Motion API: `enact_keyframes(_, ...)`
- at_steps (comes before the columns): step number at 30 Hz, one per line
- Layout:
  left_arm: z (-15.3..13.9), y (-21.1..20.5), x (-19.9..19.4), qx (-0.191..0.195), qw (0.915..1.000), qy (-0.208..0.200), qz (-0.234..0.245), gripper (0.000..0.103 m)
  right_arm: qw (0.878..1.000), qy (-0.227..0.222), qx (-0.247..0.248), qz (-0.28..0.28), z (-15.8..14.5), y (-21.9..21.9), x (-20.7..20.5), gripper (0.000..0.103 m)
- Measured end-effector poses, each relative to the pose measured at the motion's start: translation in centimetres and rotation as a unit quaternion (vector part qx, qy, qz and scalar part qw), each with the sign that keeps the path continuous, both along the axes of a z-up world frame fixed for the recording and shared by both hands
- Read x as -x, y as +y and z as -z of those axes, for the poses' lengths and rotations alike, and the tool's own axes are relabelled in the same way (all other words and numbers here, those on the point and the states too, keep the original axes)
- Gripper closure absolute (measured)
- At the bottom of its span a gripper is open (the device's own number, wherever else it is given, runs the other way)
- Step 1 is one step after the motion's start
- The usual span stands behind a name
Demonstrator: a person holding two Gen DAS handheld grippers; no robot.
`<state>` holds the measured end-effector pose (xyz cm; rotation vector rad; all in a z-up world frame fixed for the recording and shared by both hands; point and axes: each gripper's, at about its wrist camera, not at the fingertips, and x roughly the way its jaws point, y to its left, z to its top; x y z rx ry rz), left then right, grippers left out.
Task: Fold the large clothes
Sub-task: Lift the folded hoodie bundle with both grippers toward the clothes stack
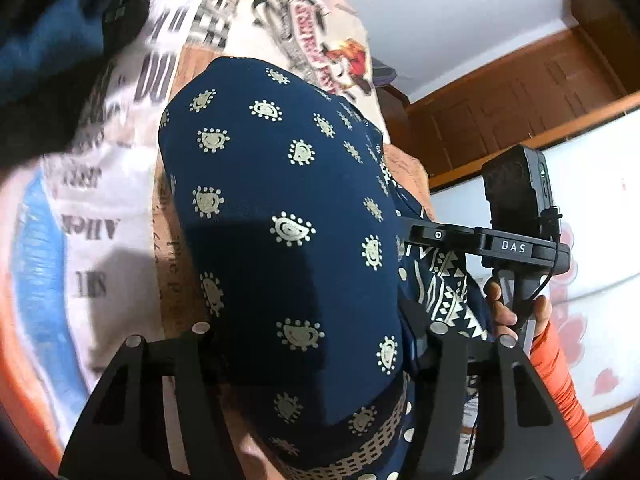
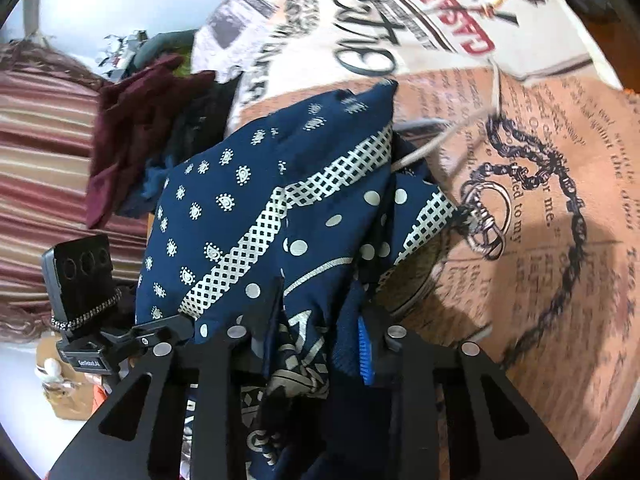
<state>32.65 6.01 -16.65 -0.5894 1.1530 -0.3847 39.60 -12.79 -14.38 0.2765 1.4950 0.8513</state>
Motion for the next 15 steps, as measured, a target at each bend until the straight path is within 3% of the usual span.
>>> enact_keyframes(6,-6.9,0.6,2.9,-0.043,0.9957,-0.082,0.007,0.044,0.998,-0.057,-0.031,0.004,-6.3,0.7,1.6,0.077)
enact_keyframes(15,-19.9,6.5,7.0,-0.078,0.9722,-0.219,-0.027,0.045,0.977,-0.186,-0.104,0.001,-19.3,5.7,3.4,0.077)
